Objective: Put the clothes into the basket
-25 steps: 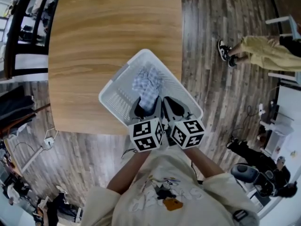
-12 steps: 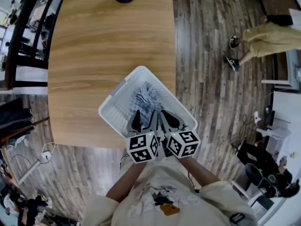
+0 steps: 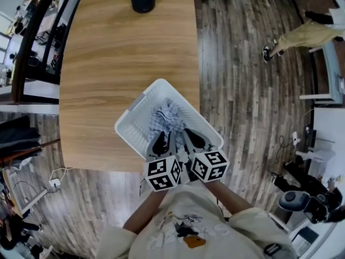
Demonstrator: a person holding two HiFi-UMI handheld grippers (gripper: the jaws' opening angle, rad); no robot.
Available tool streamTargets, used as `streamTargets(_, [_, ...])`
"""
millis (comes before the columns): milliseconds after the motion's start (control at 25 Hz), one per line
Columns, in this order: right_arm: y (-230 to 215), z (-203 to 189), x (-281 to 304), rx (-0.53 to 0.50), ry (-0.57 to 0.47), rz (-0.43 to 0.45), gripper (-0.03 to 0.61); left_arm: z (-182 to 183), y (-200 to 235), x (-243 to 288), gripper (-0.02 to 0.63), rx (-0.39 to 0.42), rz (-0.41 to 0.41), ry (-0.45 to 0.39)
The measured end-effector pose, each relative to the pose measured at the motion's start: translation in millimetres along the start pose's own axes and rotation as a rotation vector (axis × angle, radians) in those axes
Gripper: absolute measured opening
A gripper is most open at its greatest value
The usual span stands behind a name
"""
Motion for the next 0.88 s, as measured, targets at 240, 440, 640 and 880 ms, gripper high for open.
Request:
streamTargets(240, [4,1,-8,-0.011,-0.015,0.013,0.025,0,2,-11,0.022,0.011,0.041,-0.014])
streamTargets(440, [7,3,-15,-0.027,-0.020,0.023,0.025,-1,0,-20,0.002,0.026,0.058,-0.017])
streamTargets(640, [9,5,-29,-0.044,-0.037,0.041,0.025,-8,-10,-31,0.002,0.040,0.064,-0.023])
streamTargets(880, [8,6,-48,-0.064,-0.060,0.065,0.025,-14,-22,-46,0.002,0.053,0.071,-0.051])
Point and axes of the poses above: the fingertips, and each gripper's own axes: x forward along the fingers, y to its left, z out of its top, the point moved 5 cm from there along -x, backward along the fingers, and after that the axes turned 9 degrees about z, right-handed, at the moved point
